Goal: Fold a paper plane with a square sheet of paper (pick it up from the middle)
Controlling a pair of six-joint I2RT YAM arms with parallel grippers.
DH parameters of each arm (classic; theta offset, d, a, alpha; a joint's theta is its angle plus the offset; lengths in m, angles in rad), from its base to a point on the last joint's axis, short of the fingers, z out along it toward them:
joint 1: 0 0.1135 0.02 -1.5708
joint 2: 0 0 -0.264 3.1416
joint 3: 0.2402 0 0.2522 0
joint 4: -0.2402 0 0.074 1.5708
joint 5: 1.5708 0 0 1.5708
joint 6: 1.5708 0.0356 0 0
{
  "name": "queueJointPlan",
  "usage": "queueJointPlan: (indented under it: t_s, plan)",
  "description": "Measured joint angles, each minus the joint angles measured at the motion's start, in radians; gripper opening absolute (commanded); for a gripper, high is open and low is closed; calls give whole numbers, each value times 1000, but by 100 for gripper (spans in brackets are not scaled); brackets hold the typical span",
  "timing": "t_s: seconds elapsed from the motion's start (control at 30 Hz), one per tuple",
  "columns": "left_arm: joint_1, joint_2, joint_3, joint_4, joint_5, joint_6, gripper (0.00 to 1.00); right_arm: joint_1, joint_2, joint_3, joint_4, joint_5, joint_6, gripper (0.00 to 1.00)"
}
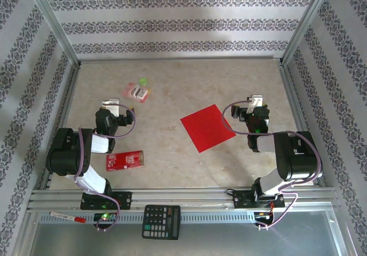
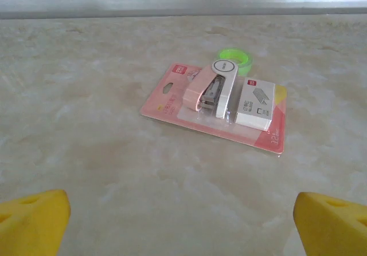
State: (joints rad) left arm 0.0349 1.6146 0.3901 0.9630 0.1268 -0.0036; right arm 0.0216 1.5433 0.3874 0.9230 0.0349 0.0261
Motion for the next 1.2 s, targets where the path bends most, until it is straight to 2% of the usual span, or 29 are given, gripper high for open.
queueJointPlan:
  t_s: [1.07, 1.2]
  plan:
    - [0, -2, -2, 0, -8, 0, 100, 0, -1, 0, 0, 1, 0, 98]
    - [0, -98, -16, -73, -50, -8, 100, 3, -89, 0, -82, 37, 1, 98]
